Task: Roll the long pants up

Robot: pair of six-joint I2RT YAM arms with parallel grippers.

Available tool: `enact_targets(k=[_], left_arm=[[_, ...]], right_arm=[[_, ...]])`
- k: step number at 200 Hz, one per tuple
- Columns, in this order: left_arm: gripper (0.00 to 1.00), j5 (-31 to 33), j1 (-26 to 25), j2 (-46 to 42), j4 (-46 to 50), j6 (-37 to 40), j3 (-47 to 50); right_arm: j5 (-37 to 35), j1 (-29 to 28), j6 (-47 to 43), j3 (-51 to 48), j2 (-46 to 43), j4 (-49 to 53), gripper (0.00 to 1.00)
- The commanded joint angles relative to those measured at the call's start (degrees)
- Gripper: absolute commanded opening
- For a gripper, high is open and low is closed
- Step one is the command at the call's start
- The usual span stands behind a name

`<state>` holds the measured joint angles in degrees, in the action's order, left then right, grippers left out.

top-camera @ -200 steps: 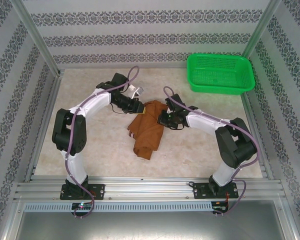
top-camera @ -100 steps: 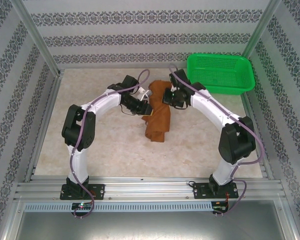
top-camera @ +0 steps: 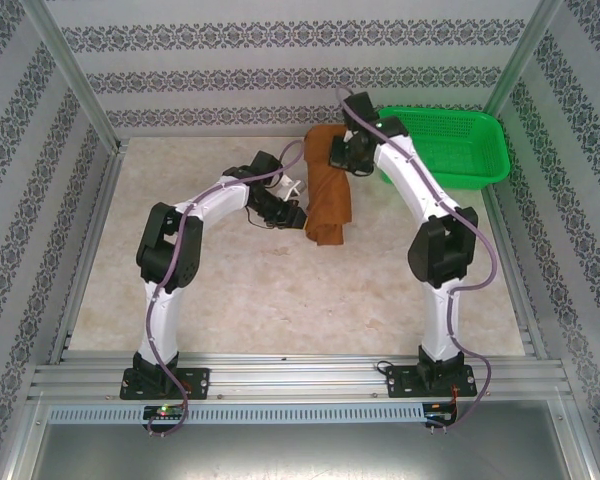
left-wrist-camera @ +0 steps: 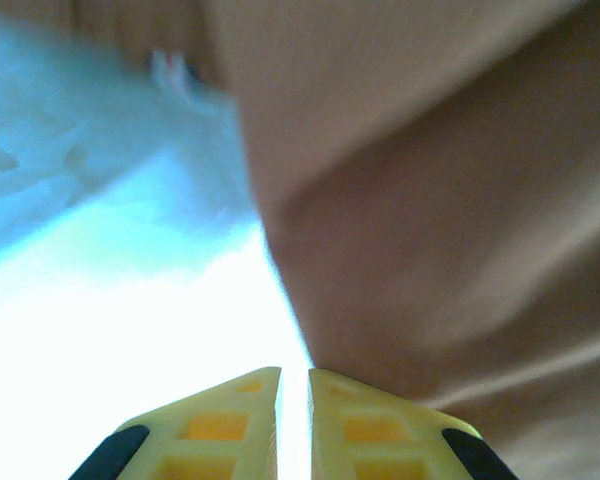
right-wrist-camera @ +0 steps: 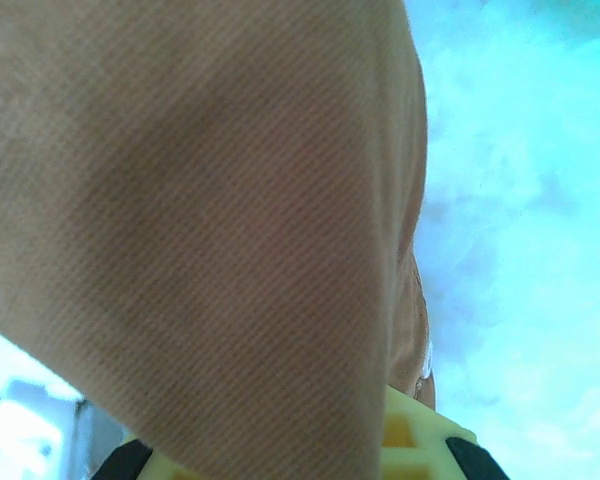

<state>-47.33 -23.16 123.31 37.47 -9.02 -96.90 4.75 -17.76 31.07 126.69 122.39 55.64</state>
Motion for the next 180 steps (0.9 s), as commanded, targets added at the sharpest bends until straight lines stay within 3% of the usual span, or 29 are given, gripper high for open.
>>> enact_targets(k=[1, 41, 70, 132, 180], left_arm=[[0.14, -0.1, 0.4, 0.4, 1.1, 1.5, 0.2], [0.14, -0.3, 0.9, 1.6, 1.1, 1.1, 1.0], [0.14, -0.6, 0.9, 3.7, 3.3, 1.5, -1.4], [0.13, 0.1, 0.9, 7.4, 5.8, 1.3, -4.6], [0.12, 0.8, 0.8, 9.6, 5.9, -0.3, -6.8]], right_arm=[[-0.9, 3.2, -0.8, 11.8, 1.4, 0.7, 0.00], [2.3, 9.5, 0.8, 23.5, 5.6, 1.5, 0.00], [9.5, 17.0, 5.3, 24.0, 5.7, -3.3, 0.00], [13.8, 29.3, 13.4, 15.5, 5.7, -18.0, 0.00], [6.5, 29.4, 17.9, -10.1, 4.9, -31.4, 0.00]])
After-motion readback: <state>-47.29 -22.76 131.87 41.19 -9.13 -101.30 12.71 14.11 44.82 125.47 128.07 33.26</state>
